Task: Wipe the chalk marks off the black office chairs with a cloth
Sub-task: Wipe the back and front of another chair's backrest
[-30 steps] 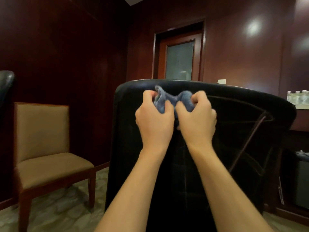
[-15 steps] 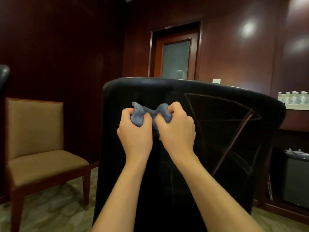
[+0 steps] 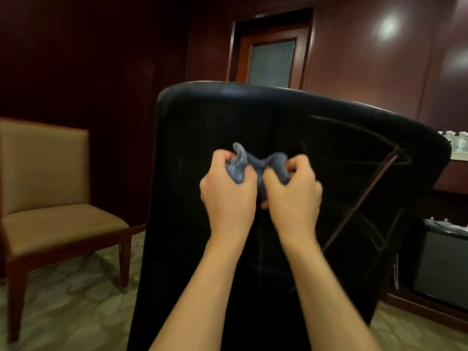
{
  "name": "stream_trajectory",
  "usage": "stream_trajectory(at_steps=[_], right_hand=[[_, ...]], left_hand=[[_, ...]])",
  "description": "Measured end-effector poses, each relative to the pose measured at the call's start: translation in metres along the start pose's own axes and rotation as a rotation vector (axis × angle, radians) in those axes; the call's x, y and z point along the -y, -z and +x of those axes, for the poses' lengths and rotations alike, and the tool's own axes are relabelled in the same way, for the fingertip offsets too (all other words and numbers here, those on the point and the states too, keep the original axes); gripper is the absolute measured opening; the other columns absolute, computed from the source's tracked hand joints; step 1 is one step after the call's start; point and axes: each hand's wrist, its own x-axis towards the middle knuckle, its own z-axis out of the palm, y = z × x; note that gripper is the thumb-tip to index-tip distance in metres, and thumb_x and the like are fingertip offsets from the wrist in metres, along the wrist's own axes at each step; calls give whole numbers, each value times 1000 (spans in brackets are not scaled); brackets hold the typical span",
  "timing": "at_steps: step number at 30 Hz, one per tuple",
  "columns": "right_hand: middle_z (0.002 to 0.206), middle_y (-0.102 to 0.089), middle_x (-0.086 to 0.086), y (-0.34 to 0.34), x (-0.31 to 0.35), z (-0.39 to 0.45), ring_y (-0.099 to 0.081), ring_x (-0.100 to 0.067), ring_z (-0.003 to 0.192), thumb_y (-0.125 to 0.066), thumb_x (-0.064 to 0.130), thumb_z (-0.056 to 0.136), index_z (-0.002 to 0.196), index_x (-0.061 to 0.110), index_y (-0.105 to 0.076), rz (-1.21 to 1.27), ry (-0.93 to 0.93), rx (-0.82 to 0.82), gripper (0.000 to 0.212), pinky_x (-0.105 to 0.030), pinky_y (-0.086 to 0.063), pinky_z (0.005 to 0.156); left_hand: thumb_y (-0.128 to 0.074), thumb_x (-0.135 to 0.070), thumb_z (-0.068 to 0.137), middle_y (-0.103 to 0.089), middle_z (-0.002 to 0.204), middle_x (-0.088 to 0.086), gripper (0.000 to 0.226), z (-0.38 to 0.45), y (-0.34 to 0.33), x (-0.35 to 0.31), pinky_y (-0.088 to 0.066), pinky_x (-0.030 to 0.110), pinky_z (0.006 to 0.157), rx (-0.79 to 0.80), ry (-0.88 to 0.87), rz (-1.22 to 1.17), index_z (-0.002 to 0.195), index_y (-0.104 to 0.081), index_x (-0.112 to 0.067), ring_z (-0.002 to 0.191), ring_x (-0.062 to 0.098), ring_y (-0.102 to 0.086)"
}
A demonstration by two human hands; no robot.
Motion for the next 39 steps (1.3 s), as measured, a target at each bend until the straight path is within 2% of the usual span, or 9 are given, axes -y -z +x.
stream_trajectory(at_steps=[2,8,10,13,18,28,33,37,39], right_hand=[[69,-65,0,-11,-20,-25,-67,-26,64,-49,53,71,87,26,-46,1,-47,16,32,-44,-56,64],[59,-65,4,-7,-40,-60,-64,-7,49,-63,30,88,88,25,-52,45,-94,125,12,-36,-54,58],[57,-65,3,-1,-26,-45,-64,-6,51,-67,28,87,85,22,-54,109,-82,79,15,-33,-52,59],[66,-67,1,13,6,-8,-68,-16,59,-71,25,83,80,23,-53,236,9,-47,18,-42,-58,62],[74,-68,-2,24,21,21,-68,-11,57,-66,17,85,89,13,-56,175,90,21,12,-28,-57,52],[63,-66,0,-13,-78,-89,-63,-5,47,-69,20,86,86,16,-54,169,-209,96,15,-15,-44,46],[65,-65,2,-19,-112,-138,-63,-5,56,-69,22,87,84,24,-52,70,-267,147,17,-17,-46,51],[70,-67,3,-19,-120,-154,-65,-4,58,-68,27,88,88,27,-54,27,-338,233,14,-40,-57,63],[71,-68,3,-14,-113,-145,-66,-6,59,-69,28,85,88,26,-56,44,-315,219,13,-43,-58,65]], left_hand=[[-70,-19,88,-63,69,-7,21,-21,6,22,-42,11,56,-4,56,15,80,-53,-28,65,0,-61],[-72,-19,88,-65,72,-7,15,-59,21,45,-45,13,56,-6,264,-47,85,-58,-23,70,-2,-63],[-74,-19,85,-65,72,-8,15,-45,19,32,-43,16,58,-38,205,-64,85,-60,-20,69,3,-63],[-75,-17,84,-63,72,-10,18,-12,12,-4,-44,15,62,-81,52,-118,84,-57,-20,67,1,-60],[-74,-13,84,-65,74,-6,24,10,0,-26,-45,10,54,-12,19,-180,80,-54,-25,65,-3,-63],[-76,-20,84,-63,71,-10,20,-89,17,82,-43,9,61,-25,198,58,86,-56,-25,70,-1,-61],[-74,-22,86,-65,78,-10,18,-134,33,116,-50,18,63,9,315,134,89,-57,-27,73,1,-63],[-74,-21,87,-64,82,-12,19,-149,41,123,-49,22,65,-19,480,161,91,-56,-28,80,8,-65],[-73,-20,88,-64,82,-12,17,-143,39,112,-44,15,62,-25,508,131,92,-58,-26,81,9,-65]])
